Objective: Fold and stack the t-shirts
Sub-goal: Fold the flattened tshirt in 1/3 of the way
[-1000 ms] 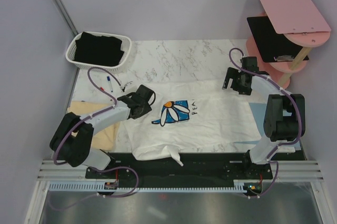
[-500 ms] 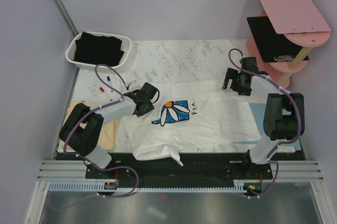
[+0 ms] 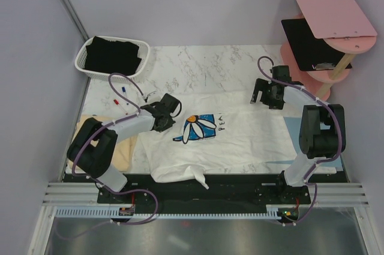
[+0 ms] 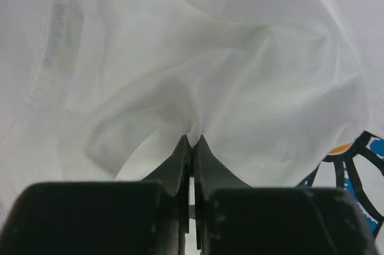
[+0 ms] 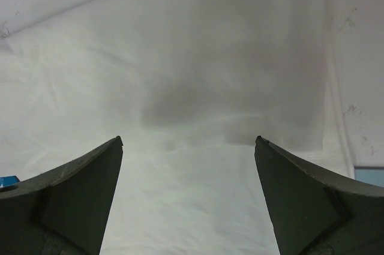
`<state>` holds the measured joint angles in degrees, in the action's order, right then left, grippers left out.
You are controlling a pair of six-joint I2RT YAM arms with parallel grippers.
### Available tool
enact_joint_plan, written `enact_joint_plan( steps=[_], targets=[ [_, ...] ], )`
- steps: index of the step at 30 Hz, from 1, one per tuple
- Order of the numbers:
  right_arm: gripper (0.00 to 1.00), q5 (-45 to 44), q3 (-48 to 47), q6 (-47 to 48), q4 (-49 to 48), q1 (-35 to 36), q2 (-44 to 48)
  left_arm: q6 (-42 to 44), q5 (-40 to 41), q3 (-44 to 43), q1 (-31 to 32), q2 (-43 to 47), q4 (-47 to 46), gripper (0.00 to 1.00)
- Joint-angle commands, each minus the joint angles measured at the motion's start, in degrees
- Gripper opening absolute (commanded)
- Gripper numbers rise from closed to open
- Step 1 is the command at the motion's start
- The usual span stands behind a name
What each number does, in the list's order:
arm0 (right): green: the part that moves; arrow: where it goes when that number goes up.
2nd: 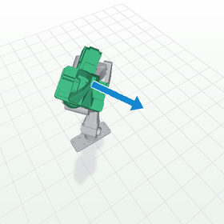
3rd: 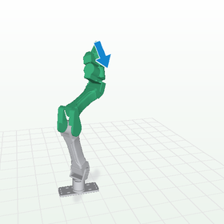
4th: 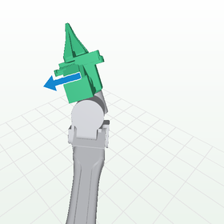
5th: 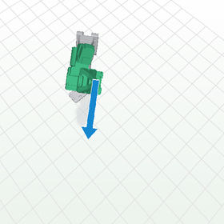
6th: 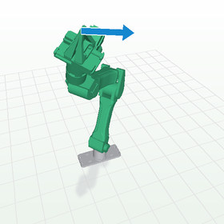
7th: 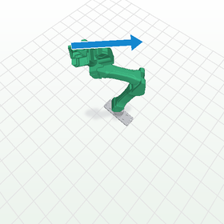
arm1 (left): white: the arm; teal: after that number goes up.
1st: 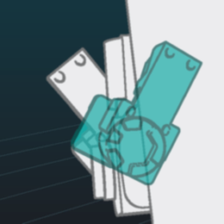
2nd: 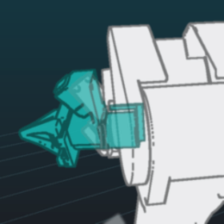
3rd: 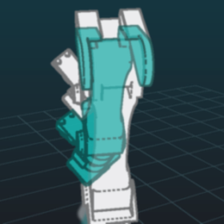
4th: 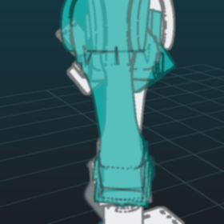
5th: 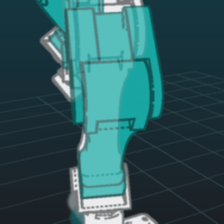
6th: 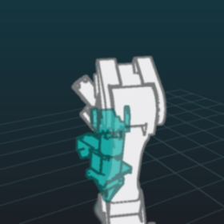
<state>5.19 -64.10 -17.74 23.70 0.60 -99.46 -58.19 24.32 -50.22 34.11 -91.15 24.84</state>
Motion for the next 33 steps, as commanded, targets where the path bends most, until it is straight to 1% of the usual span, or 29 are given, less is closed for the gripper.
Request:
enact_joint_plan(
  steps=[1,2,5,11,14,17,18,19,20,21,22,23,25,26,27,28,29,30,31,32,33],
  targets=[
    [0.98,0.5,0.4,0.5,-1.4,0.5,0.1,0.0,-1.7,0.6,0.4,6.9,0.0,0.02],
    [0.98,0.5,0.3,0.4,-1.4,0.6,0.1,-0.1,-2.0,1.2,0.7,9.3,0.6,0.02],
    [0.98,0.5,0.4,0.5,-1.4,0.7,0.1,-0.1,-3.3,1.9,1.2,12.6,2.0,0.02],
    [0.98,0.6,0.4,0.4,-1.4,0.8,-0.1,-1.0,-7.1,4.6,2.9,13.3,4.1,0.02],
    [0.98,0.5,0.5,0.6,-1.4,0.8,-0.2,-1.8,-8.2,6.1,5.5,14.2,5.1,0.02],
    [0.98,0.5,0.5,0.6,-1.3,0.8,-0.1,-1.7,-8.7,6.7,7.5,17.1,6.9,0.02],
    [0.98,0.4,0.3,0.6,-1.3,0.8,-0.1,-1.3,-8.7,6.5,7.9,18.8,7.9,0.07],
    [0.98,0.4,0.3,0.6,-1.2,0.8,-0.1,-0.8,-8.8,6.3,8.3,19.8,8.6,0.17],
    [0.98,0.4,0.2,0.6,-1.2,0.8,-0.1,-0.5,-8.0,5.8,9.1,20.7,10.1,0.32],
    [0.98,0.4,0.2,0.7,-1.3,0.8,0.0,-0.3,-7.0,4.6,9.6,22.7,11.4,0.72],
    [0.98,0.3,0.2,0.7,-1.4,0.8,0.2,0.2,-5.9,4.0,9.9,23.7,14.2,0.92],
    [0.98,0.0,0.0,0.7,-1.3,0.8,0.3,0.7,-3.6,3.5,10.2,24.8,15.1,0.99],
    [0.98,-0.3,-0.4,0.6,-1.3,0.8,0.6,2.7,-0.8,1.9,10.1,27.5,16.2,1.0],
    [0.98,-0.4,-0.5,0.5,-1.4,0.8,0.8,3.5,2.4,1.2,10.0,27.9,16.2,1.0],
    [0.98,-0.4,-0.7,0.5,-1.5,0.8,0.8,5.3,3.9,-0.5,9.9,27.8,16.1,0.95],
    [0.98,-0.4,-0.8,0.4,-1.9,0.8,1.1,6.2,5.0,-1.5,9.6,26.2,16.0,0.86],
    [0.97,-0.4,-0.9,0.4,-2.1,0.8,1.3,7.1,7.3,-2.9,9.1,25.0,16.0,0.68],
    [0.9,-0.4,-1.1,0.3,-2.1,0.8,1.3,8.6,8.5,-5.4,8.7,23.6,16.1,0.14],
    [0.78,-0.1,-1.6,0.6,-2.3,0.8,1.4,9.4,9.3,-6.7,8.0,21.4,16.1,0.02],
    [0.63,0.2,-1.9,0.7,-2.6,0.8,1.3,10.3,9.8,-8.0,6.0,17.5,15.9,0.02],
    [0.06,0.1,-2.1,0.6,-2.8,0.8,1.2,12.0,9.8,-10.7,4.8,14.9,15.9,0.02]
  ],
)
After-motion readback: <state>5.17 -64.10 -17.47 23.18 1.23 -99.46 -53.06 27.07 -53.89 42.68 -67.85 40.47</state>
